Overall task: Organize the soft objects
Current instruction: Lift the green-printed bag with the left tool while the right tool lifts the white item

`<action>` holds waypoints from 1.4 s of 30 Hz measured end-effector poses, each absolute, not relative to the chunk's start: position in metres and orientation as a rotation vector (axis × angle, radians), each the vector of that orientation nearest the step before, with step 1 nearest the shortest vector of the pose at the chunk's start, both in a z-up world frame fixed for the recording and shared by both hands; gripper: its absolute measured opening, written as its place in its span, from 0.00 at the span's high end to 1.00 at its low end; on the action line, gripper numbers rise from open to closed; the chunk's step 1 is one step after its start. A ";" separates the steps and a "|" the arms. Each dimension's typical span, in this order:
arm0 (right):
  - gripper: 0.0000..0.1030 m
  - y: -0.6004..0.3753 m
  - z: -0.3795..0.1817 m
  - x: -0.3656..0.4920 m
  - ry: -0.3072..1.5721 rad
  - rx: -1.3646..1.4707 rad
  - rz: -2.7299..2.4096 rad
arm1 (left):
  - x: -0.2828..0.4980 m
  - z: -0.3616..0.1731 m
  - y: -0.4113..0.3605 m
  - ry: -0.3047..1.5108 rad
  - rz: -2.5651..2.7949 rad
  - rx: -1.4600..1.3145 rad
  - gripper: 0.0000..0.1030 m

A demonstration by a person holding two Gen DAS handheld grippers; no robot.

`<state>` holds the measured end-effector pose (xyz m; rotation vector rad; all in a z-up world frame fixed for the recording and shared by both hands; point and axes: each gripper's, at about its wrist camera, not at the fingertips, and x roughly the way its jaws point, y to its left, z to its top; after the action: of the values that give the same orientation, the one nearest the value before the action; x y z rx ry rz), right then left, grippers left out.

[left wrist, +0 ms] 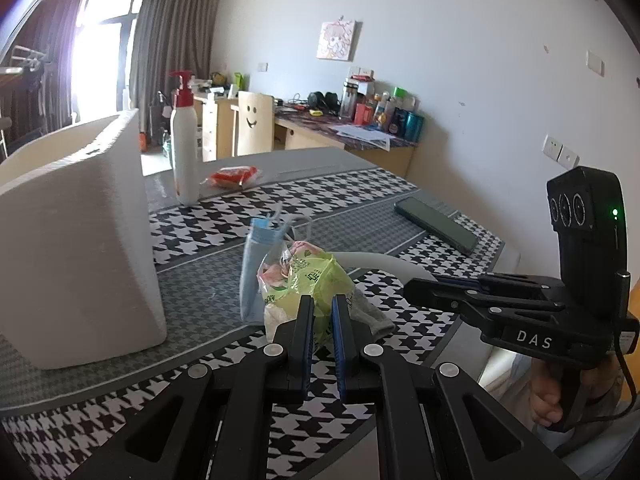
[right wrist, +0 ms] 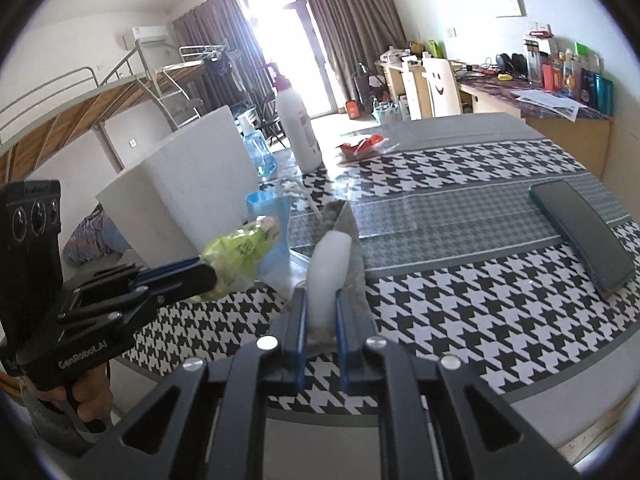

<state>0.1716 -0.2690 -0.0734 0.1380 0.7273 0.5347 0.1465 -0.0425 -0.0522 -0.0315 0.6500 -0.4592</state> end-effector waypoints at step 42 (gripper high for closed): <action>0.85 -0.262 -0.043 0.149 0.599 0.103 0.568 | 0.116 -0.055 -0.040 0.661 -0.335 -0.023 0.48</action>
<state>0.1487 -0.2624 -0.0434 0.1032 0.5995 0.5683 0.1155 -0.0404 -0.0550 -0.0233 0.6613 -0.3348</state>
